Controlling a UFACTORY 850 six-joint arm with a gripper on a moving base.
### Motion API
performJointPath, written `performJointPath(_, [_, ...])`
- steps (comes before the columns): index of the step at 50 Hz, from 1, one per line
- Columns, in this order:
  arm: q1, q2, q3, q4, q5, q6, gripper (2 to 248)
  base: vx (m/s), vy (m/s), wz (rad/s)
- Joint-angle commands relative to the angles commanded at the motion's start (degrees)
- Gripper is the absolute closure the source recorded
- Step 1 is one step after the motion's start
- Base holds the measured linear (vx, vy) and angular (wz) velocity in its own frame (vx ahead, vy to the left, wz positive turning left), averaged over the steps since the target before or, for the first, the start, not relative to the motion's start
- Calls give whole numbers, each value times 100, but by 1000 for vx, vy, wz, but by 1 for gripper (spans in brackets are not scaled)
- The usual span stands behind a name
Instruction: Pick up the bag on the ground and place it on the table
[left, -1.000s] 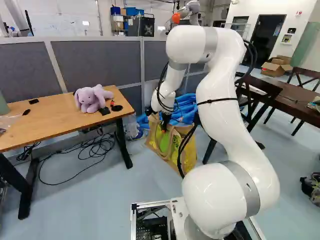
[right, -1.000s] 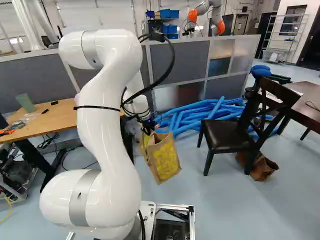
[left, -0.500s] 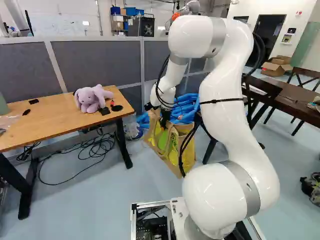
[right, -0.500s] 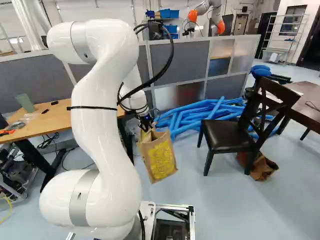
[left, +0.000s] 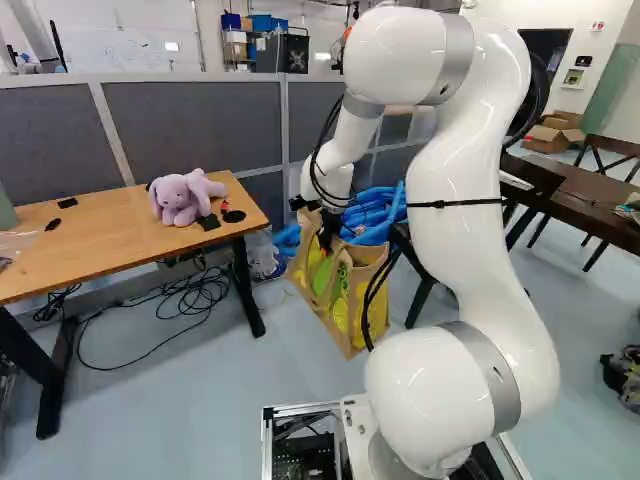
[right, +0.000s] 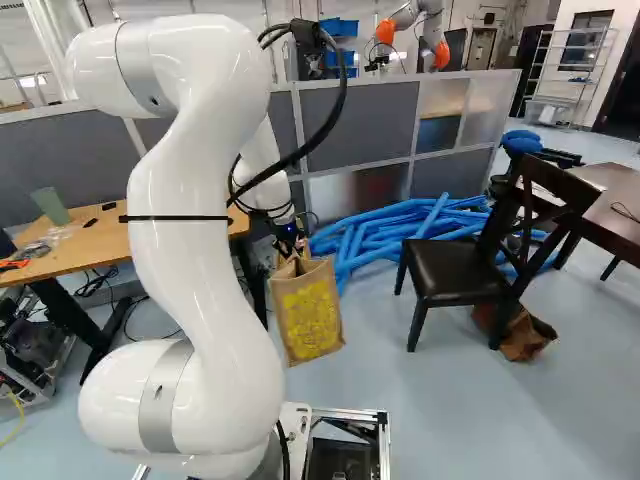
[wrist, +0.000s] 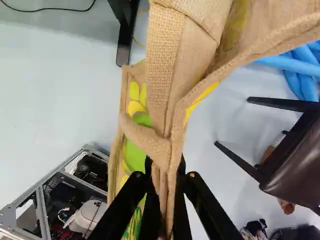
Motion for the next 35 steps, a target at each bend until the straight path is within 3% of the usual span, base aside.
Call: performJointPath(35, [-12,679,178,410,-669,0,227,0,0,0])
